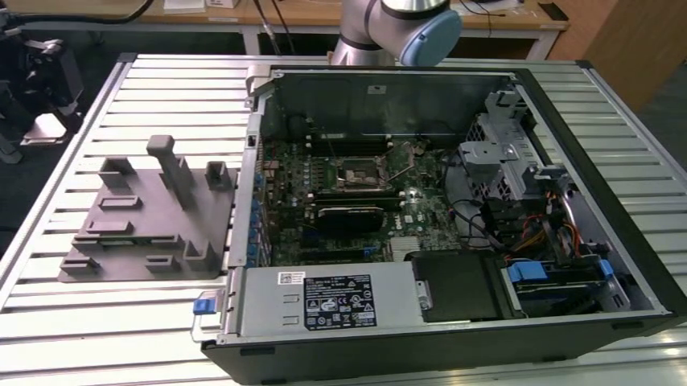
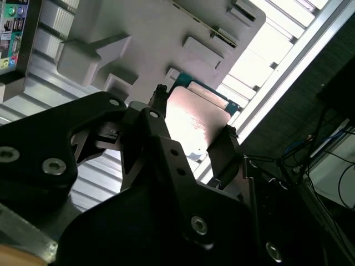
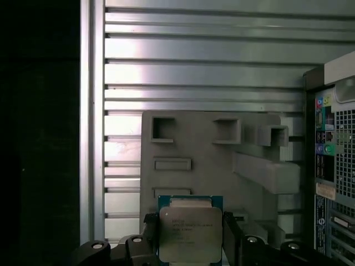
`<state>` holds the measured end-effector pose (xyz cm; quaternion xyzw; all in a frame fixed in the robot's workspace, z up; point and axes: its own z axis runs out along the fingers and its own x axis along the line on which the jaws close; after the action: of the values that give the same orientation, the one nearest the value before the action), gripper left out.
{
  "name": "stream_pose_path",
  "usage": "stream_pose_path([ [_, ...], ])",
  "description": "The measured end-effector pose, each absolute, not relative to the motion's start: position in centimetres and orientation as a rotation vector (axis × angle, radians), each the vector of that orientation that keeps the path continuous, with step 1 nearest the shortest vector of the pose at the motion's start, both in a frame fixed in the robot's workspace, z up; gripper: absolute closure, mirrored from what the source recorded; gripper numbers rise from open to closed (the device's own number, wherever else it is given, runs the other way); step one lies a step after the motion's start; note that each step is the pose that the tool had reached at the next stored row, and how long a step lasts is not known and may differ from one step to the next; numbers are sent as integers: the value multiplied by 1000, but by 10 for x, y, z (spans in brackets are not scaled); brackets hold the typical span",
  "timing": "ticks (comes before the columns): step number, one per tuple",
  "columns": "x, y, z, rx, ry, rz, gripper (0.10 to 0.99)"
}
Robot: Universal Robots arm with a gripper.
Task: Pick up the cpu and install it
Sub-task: 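Pick up the cpu and move it towards the insertion slot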
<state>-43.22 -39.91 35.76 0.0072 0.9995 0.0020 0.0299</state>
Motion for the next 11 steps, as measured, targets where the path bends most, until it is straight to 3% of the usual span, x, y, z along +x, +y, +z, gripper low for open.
stream_pose_path([
  [11,-432,-399,376,22,3077,6,541],
])
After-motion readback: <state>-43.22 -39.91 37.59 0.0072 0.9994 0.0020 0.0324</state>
